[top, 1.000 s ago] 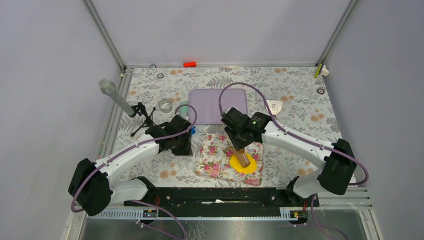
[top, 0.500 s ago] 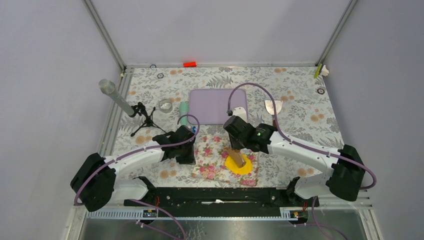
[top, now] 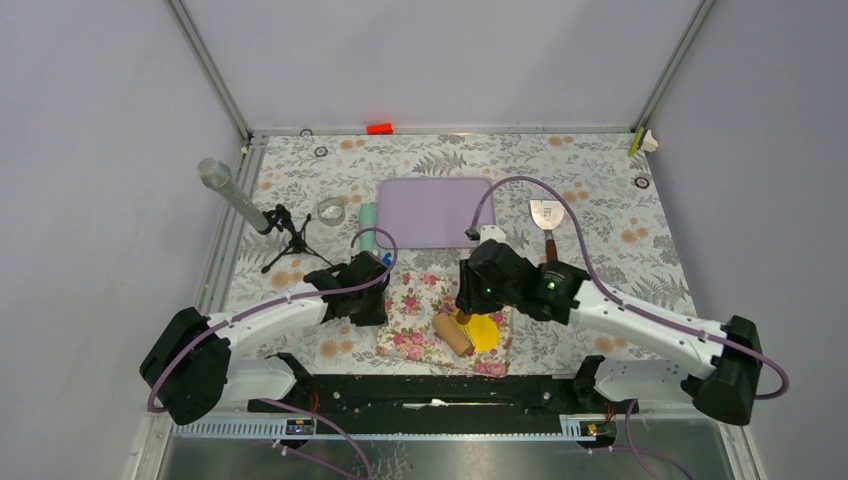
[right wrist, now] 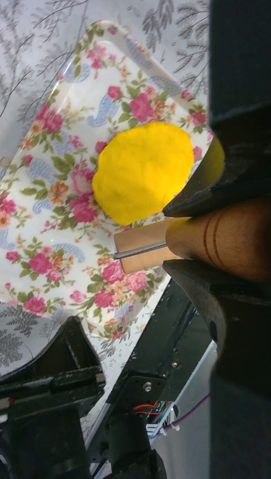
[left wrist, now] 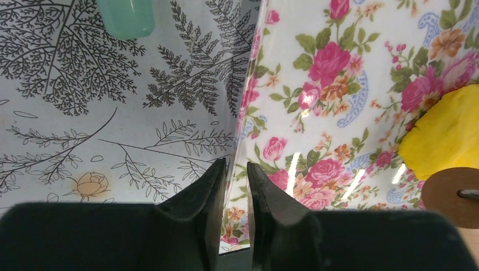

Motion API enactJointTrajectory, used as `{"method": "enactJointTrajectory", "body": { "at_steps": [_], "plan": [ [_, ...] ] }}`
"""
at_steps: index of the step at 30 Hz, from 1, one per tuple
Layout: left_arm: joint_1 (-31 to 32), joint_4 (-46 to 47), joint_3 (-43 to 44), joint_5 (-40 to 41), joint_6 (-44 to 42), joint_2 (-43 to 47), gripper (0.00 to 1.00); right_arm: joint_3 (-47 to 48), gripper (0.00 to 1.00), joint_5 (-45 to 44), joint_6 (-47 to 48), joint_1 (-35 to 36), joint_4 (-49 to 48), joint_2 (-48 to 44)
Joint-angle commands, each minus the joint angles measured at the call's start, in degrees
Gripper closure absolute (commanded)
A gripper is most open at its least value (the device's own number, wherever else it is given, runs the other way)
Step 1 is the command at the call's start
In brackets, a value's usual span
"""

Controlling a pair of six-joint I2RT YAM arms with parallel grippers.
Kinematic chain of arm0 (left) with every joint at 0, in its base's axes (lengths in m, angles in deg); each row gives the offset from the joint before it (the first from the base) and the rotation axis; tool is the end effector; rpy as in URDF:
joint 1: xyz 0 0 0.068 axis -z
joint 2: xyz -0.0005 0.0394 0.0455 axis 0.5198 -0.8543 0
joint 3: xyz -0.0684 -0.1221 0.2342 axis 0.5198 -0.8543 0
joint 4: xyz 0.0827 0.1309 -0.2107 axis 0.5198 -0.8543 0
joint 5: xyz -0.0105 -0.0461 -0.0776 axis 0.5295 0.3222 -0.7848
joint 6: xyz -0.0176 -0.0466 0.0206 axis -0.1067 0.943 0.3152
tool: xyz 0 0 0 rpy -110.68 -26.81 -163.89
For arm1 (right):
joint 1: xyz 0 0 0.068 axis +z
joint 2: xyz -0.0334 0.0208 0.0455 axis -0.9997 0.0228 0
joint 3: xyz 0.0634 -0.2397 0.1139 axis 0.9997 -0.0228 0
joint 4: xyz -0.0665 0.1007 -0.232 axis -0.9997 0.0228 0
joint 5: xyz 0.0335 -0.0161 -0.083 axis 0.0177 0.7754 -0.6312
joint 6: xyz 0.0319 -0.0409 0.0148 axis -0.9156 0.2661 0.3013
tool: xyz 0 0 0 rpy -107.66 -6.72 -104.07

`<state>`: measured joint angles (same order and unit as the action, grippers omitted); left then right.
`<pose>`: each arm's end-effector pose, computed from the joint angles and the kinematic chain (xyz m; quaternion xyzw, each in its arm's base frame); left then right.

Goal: Roll out the dumpling wrappers from the dough
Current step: Flatten out the dough on the work surface.

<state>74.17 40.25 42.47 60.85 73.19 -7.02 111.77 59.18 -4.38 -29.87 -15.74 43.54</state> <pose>0.1527 -0.1404 0.1696 -0.0276 0.9777 -0.1366 0.1571 0.1363 0.2157 0.2886 -0.1344 0.9127 0.2440 0.2989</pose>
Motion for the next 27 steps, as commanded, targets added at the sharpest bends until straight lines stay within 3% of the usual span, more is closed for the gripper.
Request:
{"method": "enactJointTrajectory", "body": {
  "at_steps": [1, 7, 13, 21, 23, 27],
  "plan": [
    [0.21, 1.8, 0.36, 1.37, 0.1, 0.48, 0.78, -4.88, 1.0, -3.64, -3.58, 0.36, 1.28, -6.42],
    [0.21, 1.52, -0.4, 1.75, 0.1, 0.99, 0.78, -7.77, 1.0, -9.7, -5.24, 0.43, 2.78, -8.68],
    [0.2, 2.19, -0.29, 2.15, -0.28, -0.73, 0.78, -9.74, 1.0, -11.55, -4.07, 0.41, -2.3, -9.34],
    [0.13, 4.94, -1.1, 1.45, -0.6, -4.01, 0.82, -16.98, 1.0, -14.11, -3.74, 0.41, -11.9, -16.79],
    [0.13, 4.86, -1.09, 1.51, -0.69, -4.07, 0.85, -18.78, 1.0, -14.04, -3.77, 0.41, -13.65, -19.59],
    [0.05, 4.9, -1.11, 1.68, -0.94, -4.34, 1.0, -18.26, 1.0, -15.1, -3.5, 0.41, -13.42, -21.94]
  ]
}}
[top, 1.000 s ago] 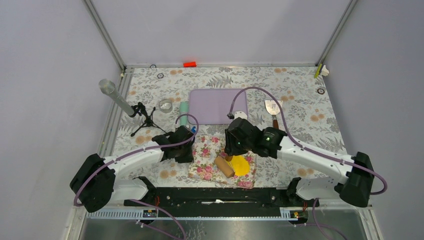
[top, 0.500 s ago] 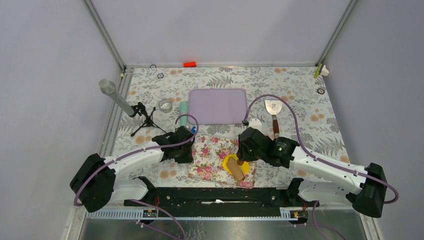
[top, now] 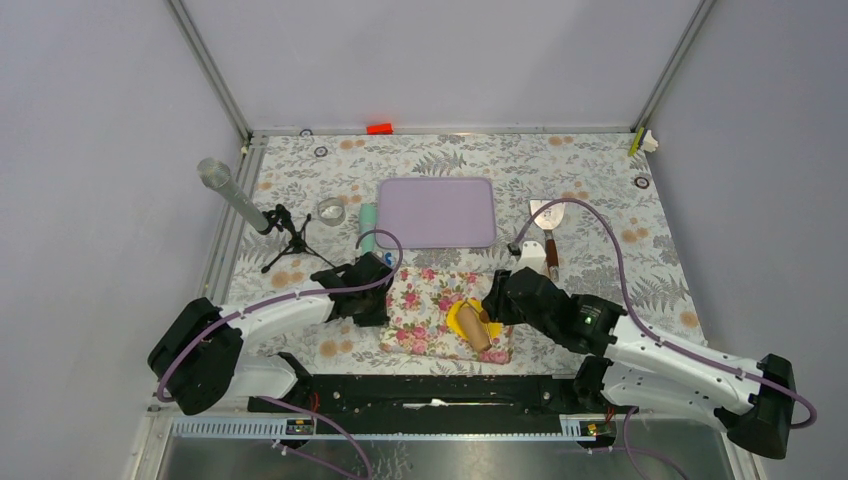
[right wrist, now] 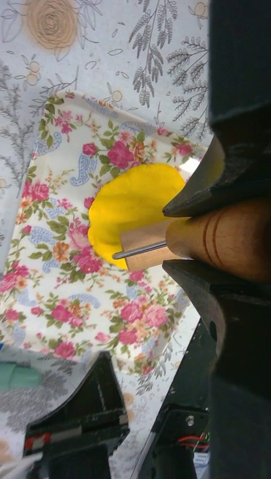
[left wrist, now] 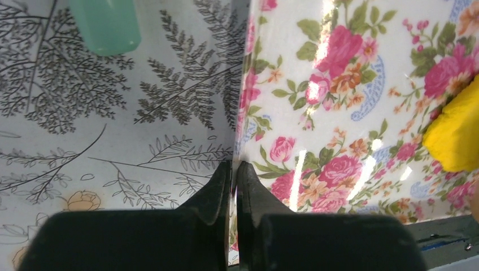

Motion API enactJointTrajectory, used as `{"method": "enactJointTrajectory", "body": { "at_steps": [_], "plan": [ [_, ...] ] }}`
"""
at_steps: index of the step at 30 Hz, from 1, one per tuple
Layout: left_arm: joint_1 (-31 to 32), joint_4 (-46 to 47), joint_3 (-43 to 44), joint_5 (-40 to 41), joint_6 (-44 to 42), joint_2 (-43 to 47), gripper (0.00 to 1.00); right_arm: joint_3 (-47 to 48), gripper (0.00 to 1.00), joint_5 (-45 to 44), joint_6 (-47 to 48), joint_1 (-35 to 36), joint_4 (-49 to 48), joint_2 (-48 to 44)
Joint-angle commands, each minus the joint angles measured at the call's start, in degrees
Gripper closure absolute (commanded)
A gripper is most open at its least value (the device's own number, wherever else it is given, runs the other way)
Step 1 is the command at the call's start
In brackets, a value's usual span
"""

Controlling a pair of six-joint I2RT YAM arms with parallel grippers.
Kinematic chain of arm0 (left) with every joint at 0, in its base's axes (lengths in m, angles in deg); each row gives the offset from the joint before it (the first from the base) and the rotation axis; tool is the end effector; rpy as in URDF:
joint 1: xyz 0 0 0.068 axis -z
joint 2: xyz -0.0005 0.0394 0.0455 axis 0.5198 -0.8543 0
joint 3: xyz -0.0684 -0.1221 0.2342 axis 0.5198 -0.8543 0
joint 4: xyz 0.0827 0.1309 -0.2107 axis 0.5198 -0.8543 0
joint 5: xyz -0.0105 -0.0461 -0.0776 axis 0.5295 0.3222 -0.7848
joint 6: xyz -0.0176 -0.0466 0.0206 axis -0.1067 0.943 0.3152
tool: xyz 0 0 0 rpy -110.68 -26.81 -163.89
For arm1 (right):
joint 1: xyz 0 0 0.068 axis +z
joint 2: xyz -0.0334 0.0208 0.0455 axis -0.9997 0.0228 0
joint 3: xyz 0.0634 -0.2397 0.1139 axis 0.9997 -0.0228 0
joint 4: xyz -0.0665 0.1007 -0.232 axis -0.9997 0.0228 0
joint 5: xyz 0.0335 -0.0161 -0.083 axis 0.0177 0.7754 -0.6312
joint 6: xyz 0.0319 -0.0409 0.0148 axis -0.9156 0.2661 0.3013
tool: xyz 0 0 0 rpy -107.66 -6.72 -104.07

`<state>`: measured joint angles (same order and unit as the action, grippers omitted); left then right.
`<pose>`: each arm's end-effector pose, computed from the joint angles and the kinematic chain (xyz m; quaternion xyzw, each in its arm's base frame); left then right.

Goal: Roll out the dumpling wrappers from the dough
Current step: Flatten out the dough on the work surface.

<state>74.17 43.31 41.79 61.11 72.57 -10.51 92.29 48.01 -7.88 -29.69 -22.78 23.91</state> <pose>0.1572 -0.1444 0.1571 -0.0227 0.9798 -0.1275 0.1526 0.1056 0.1530 0.2546 -0.0568 0.8874 0.2396 0.3897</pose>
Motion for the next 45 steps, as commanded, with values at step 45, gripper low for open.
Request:
{"method": "enactJointTrajectory", "body": {
  "at_steps": [45],
  "plan": [
    [0.12, 3.03, -0.34, 1.24, -0.87, -1.24, 1.0, 17.17, 1.0, -11.45, -4.93, -0.13, 12.51, 13.5]
  ]
}}
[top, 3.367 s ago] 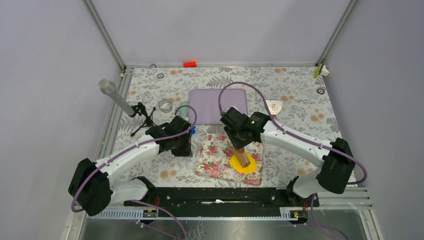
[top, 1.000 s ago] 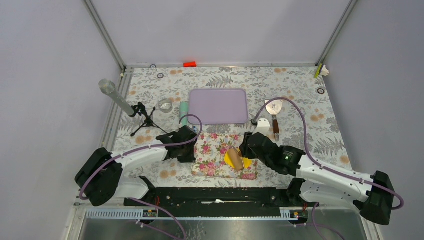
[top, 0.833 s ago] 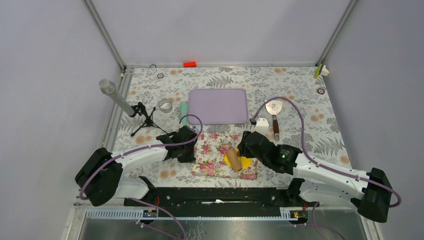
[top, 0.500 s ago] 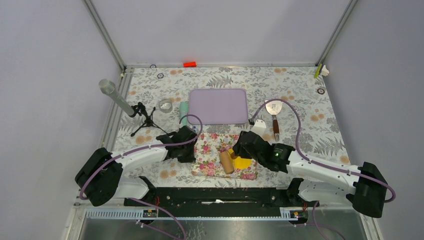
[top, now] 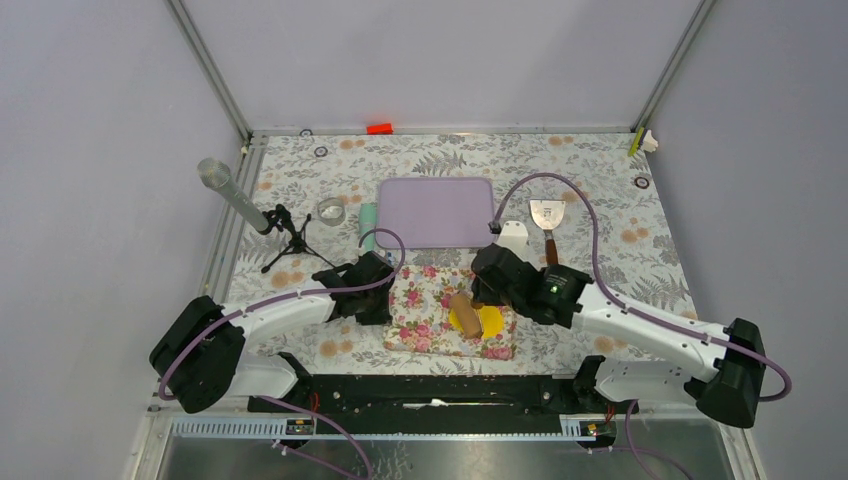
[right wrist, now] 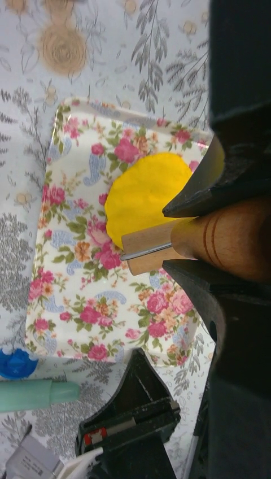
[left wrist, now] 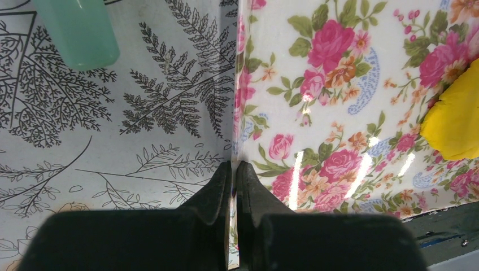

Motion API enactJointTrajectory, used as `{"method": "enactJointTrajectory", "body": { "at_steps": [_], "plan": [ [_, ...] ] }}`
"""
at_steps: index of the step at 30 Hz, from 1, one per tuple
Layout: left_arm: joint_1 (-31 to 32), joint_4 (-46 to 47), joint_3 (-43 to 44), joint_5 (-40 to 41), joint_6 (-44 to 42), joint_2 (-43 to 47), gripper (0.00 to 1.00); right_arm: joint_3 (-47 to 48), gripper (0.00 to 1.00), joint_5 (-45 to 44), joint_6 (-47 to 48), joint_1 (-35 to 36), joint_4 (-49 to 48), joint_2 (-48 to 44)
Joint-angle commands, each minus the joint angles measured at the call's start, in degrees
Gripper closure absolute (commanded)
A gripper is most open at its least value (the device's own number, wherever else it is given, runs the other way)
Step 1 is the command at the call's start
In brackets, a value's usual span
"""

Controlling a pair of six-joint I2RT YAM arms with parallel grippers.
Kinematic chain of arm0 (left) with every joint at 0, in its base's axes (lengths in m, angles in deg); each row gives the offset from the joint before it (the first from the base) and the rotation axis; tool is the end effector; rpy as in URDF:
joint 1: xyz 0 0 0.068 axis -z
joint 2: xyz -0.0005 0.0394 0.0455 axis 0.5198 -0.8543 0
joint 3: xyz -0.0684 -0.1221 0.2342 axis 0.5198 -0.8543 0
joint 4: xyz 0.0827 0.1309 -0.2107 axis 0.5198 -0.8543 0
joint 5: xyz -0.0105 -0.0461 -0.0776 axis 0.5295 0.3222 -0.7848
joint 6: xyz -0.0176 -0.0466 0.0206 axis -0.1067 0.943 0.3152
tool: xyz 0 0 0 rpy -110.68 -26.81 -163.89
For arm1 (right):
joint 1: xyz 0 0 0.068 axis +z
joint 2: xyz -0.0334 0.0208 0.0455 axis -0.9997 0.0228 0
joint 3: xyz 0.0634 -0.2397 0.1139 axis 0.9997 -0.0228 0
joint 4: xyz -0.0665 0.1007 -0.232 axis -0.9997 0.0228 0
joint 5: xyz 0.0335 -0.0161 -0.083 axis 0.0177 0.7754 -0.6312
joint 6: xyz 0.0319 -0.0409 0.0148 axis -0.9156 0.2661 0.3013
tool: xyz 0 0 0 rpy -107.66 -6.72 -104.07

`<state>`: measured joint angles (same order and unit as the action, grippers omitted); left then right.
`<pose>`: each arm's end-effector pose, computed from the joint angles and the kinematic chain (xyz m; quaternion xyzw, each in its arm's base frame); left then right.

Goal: Roll out the dumpling wrappers from the dough
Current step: Flatten out the dough on the work surface.

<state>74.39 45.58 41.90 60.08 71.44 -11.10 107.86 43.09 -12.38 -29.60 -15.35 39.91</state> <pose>0.1597 -0.1487 0.1573 -0.0094 0.9768 -0.1433 0.1586 0.1342 0.1958 0.2820 -0.0193 0.9095 0.1770 0.3757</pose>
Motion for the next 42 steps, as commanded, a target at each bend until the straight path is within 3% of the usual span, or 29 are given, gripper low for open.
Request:
{"method": "enactJointTrajectory", "body": {
  "at_steps": [1, 10, 18, 21, 26, 35, 40, 42],
  "plan": [
    [-0.12, 0.82, -0.45, 2.14, 0.27, -0.66, 1.0, 0.62, 1.0, -6.98, -2.15, -0.4, 5.07, -2.88],
    [-0.14, 1.02, -0.17, 0.97, -0.59, -1.45, 1.0, -7.46, 1.0, -3.92, -10.89, -1.17, 1.2, 1.86],
    [-0.15, 0.93, -0.22, 0.68, -0.7, -0.84, 1.0, -15.12, 1.0, -5.12, -12.37, -1.13, -2.93, 4.73],
    [-0.09, 0.95, 0.0, 0.51, -0.86, -0.95, 1.0, -17.01, 1.0, -2.73, -9.76, -1.08, -8.85, 3.32],
    [-0.09, 0.56, 0.15, 0.4, -1.05, -0.8, 1.0, -10.34, 1.0, -0.85, -1.67, -0.99, -12.31, -3.17],
    [-0.09, -4.35, 3.84, 1.62, -1.56, 1.66, 0.99, -1.76, 1.0, -7.16, 5.52, -0.99, -12.03, -13.75],
    [-0.12, -10.25, 8.54, 2.94, -2.36, 4.43, 0.64, -1.25, 1.0, -8.55, 6.06, -1.52, -13.59, -15.64],
    [-0.14, -12.58, 10.4, 3.53, -3.42, 5.24, 0.49, -2.61, 1.0, -4.43, 4.79, -4.35, -16.88, -15.71]
  ]
}}
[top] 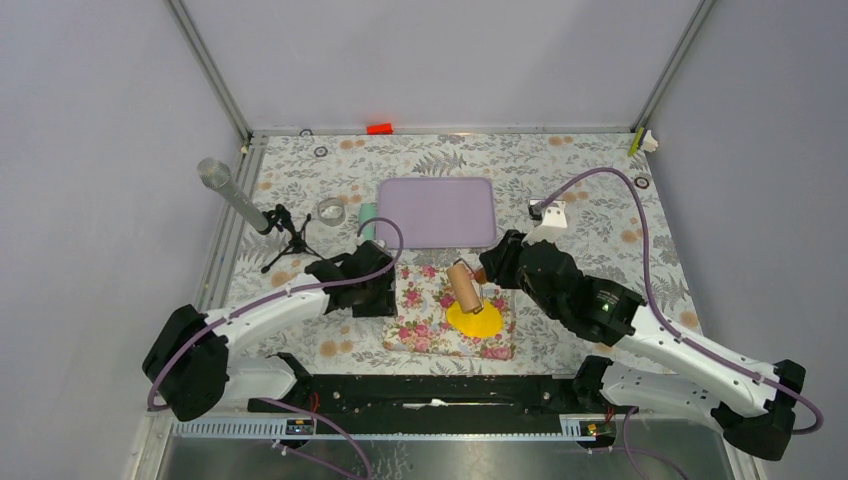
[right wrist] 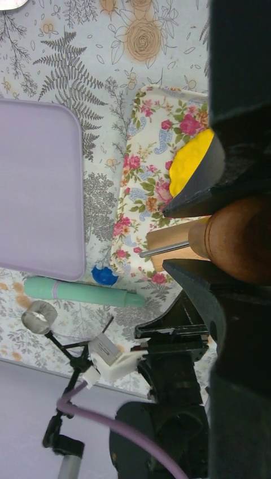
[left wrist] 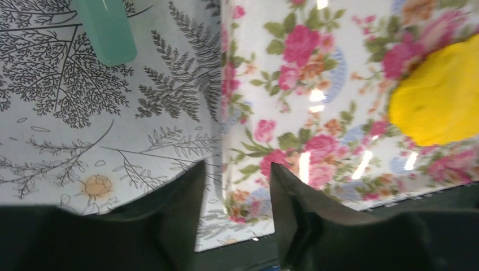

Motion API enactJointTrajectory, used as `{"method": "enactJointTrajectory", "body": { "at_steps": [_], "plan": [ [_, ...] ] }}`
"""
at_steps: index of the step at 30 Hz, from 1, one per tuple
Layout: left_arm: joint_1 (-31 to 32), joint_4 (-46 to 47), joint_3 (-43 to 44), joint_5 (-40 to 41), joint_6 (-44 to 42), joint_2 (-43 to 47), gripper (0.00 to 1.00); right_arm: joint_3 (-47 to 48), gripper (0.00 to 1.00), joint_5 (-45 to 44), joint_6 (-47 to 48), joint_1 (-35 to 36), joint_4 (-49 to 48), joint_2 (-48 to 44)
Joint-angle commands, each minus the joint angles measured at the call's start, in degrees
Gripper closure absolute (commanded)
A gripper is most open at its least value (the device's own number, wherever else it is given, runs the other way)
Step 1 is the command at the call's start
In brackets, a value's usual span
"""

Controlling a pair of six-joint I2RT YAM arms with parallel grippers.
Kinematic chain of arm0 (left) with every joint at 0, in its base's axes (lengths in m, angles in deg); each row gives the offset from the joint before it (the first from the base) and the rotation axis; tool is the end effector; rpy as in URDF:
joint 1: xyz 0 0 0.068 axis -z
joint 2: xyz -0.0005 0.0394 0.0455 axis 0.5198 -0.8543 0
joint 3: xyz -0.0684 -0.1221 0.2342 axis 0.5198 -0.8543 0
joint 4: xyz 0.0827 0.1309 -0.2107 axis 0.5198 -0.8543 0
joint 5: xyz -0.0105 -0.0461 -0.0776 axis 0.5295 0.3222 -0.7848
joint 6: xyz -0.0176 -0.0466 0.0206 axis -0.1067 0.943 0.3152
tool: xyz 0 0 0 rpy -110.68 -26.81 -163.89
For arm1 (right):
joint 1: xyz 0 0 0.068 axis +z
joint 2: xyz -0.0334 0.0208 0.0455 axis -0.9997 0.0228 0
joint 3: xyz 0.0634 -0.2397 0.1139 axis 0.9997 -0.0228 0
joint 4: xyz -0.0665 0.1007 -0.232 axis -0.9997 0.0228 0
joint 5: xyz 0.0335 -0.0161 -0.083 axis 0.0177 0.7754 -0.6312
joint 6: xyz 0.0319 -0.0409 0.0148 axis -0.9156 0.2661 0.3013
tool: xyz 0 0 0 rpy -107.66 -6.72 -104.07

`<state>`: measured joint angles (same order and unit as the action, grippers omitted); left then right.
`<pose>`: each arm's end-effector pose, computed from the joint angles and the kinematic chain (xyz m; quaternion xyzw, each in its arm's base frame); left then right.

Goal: Roll out the dumpling wrappers from the dough
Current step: Flatten out the dough on the work surface.

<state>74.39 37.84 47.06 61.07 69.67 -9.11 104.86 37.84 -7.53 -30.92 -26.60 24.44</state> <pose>0.1617 -0.1498 0.1832 0.0039 0.9779 -0.1312 0.1628 0.1177 0.1539 0.3353 0.0293 0.8144 0.2776 0.5087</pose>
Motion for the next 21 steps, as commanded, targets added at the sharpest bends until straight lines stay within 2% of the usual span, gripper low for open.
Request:
{"method": "enactJointTrajectory", "body": {
  "at_steps": [1, 2, 7, 8, 10, 15, 21],
  "plan": [
    [-0.21, -6.18, 6.48, 2.96, -2.14, 3.5, 0.42, -0.7, 1.0, 4.55, -1.1, -5.76, -7.87, -0.21],
    [-0.19, -7.66, 7.72, 3.49, -2.58, 3.95, 0.33, -1.86, 1.0, 8.55, -2.5, -8.64, -10.08, -0.14],
    [-1.07, -12.03, 14.79, 2.75, -4.05, 9.97, 0.12, -4.5, 1.0, 20.13, -7.03, -17.47, -16.84, -0.18],
    [-1.56, -11.19, 15.44, 0.85, -4.29, 11.65, 0.08, -4.68, 1.0, 22.18, -8.07, -18.78, -18.05, -0.04],
    [-3.33, -7.08, 15.23, -8.65, -4.44, 14.74, 0.02, -5.66, 1.0, 26.95, -10.77, -21.31, -22.28, 0.2],
    [-6.51, 9.3, 9.19, -26.66, 2.43, 17.58, 0.01, -8.25, 1.0, 35.33, -18.18, -24.03, -33.42, 2.27],
    [-7.12, 28.83, 1.0, -35.03, 15.25, 16.54, 0.01, -12.33, 1.0, 39.46, -25.46, -24.18, -43.66, 3.44]
  ]
}}
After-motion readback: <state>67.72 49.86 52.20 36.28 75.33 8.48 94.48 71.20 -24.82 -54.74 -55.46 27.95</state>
